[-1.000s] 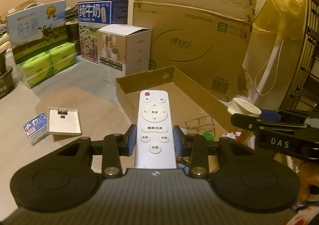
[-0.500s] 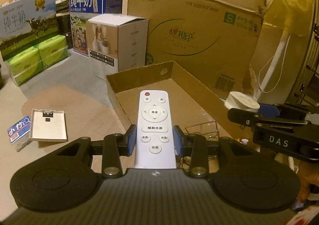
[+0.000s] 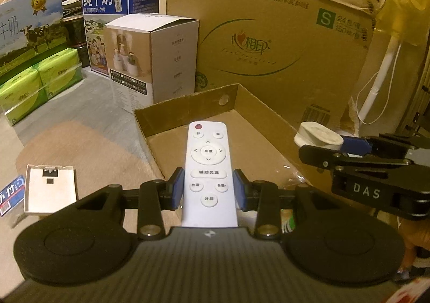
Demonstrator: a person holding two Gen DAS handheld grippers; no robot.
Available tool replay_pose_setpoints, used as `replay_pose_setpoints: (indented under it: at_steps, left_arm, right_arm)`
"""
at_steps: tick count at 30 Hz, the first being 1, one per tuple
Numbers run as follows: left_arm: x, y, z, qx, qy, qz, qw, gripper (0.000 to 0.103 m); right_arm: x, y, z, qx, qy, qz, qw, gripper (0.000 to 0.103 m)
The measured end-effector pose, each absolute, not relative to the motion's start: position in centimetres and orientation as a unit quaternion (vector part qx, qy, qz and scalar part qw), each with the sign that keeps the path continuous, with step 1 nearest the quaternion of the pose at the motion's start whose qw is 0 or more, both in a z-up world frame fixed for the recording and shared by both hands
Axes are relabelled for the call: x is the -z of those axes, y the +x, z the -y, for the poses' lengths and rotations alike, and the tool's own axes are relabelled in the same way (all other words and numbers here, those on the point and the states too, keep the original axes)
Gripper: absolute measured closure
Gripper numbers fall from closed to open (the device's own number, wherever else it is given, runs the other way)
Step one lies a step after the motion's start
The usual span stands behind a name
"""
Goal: Organize rigid objects
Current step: 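Open the left tool to drop the remote while the right tool releases the plug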
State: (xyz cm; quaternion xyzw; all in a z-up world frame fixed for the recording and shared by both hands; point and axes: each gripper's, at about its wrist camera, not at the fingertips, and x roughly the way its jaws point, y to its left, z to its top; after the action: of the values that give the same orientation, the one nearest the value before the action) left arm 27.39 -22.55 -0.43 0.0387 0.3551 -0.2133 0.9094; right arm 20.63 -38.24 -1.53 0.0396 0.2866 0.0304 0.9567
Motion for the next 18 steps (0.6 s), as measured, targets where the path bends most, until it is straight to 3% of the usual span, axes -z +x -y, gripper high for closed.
replay_pose_setpoints:
  at_steps: [18]
  left_arm:
    - [3.0, 31.4, 23.3, 0.205, 0.046, -0.371, 0.904, 0.068]
  right_arm:
    - [4.1, 24.2, 38.6, -0.034, 0.043, -0.306, 0.951, 0.058]
